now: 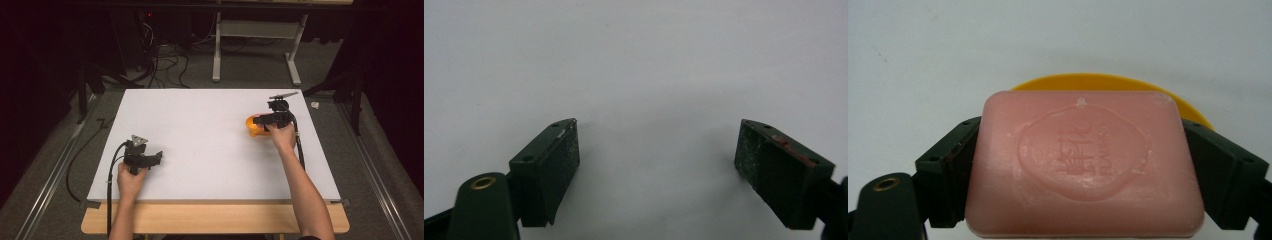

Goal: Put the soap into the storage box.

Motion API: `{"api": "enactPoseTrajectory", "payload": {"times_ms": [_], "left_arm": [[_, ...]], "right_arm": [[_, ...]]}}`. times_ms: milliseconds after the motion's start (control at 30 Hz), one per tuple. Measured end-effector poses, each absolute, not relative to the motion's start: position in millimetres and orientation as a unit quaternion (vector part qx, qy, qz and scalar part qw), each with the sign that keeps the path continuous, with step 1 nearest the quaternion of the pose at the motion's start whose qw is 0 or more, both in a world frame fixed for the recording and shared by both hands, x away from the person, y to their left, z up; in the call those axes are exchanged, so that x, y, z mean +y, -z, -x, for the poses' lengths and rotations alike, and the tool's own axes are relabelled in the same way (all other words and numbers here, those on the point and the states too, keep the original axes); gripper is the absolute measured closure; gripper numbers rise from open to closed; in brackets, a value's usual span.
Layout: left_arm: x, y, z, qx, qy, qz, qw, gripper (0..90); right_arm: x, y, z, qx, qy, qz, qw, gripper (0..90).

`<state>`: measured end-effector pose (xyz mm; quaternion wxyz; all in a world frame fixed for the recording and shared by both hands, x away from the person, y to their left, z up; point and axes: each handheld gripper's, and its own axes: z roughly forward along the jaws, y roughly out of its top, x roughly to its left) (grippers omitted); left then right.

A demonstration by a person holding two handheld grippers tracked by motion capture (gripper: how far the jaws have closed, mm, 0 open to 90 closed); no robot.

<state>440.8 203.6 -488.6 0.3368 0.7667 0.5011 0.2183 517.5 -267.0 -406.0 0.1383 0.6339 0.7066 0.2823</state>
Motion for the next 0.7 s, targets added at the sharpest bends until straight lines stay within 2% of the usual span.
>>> {"api": "enactPoseTrajectory", "payload": {"times_ms": [700], "left_arm": [[203.5,488.6,-440.7,0.501,-0.219,-0.766,0.337,18.5]], "right_arm": [[-260.7,414.5,-527.7,0.702,-0.255,-0.652,0.131,13.4]]}}
